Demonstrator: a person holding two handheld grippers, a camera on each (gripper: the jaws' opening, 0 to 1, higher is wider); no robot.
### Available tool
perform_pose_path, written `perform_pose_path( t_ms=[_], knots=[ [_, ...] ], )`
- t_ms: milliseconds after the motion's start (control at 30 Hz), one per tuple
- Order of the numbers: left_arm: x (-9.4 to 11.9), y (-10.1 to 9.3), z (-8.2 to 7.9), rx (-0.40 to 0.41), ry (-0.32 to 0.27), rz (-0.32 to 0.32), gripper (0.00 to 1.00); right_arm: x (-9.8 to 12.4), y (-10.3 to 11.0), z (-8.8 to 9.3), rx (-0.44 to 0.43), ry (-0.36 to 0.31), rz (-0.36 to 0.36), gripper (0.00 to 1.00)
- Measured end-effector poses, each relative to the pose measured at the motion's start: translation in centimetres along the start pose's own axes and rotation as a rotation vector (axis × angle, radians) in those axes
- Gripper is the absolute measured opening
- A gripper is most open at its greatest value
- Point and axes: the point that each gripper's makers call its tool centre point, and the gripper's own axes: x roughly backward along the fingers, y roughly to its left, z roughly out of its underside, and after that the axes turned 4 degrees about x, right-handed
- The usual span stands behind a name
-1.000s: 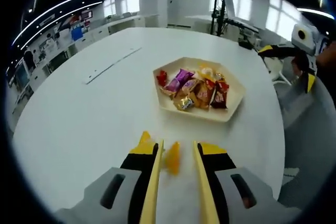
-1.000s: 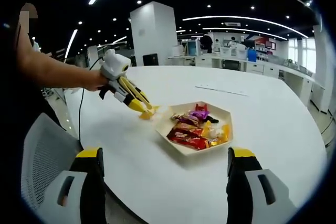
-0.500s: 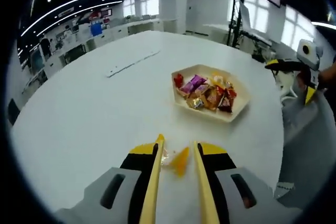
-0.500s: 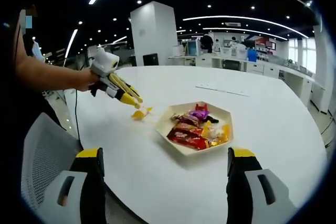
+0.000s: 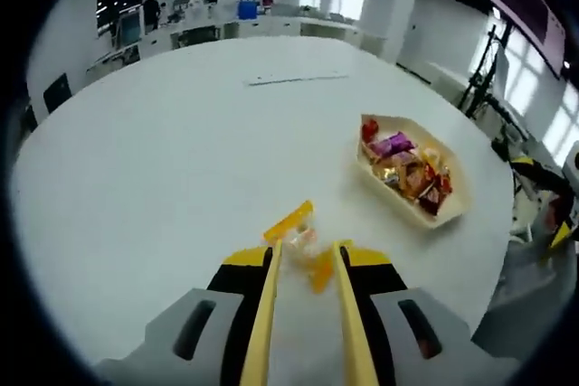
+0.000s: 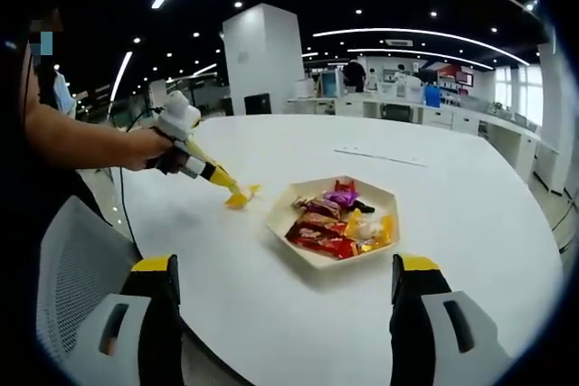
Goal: Place the target food into the container with the food tongs after gripping and lifting it, then release it inside without dropping or visibly crushing the food.
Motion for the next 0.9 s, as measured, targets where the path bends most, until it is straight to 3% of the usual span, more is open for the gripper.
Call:
perform_pose_path(
  t_ms=[200, 333, 400, 500, 700, 900],
  knots=[
    [-0.3, -0.4, -1.0, 0.115, -0.016, -0.002, 0.27, 0.0, 0.0, 0.0, -0.001, -0.002, 0.000, 0.95],
    [-0.7, 0.0, 0.1, 0.028, 0.031, -0.039, 0.26, 0.1, -0.1, 0.0, -0.001, -0.002, 0.003, 0.95],
    [-0.7, -0.1, -0.3, 0.055, 0.008, -0.025, 0.27, 0.1, -0.2, 0.0, -0.003, -0.005, 0.007, 0.95],
    [0.0, 0.0, -0.1, 0.013, 0.013, -0.031, 0.26, 0.1, -0.2, -0.1, -0.007, -0.007, 0.009, 0.95],
    [0.4, 1.1, 0.4, 0.065, 0.029, -0.033, 0.27, 0.1, -0.1, -0.1, -0.005, -0.006, 0.003, 0.95],
    [0.2, 0.8, -0.4, 0.084, 0.030, -0.008, 0.27, 0.1, 0.0, 0.0, -0.002, -0.001, 0.001, 0.94]
  ],
)
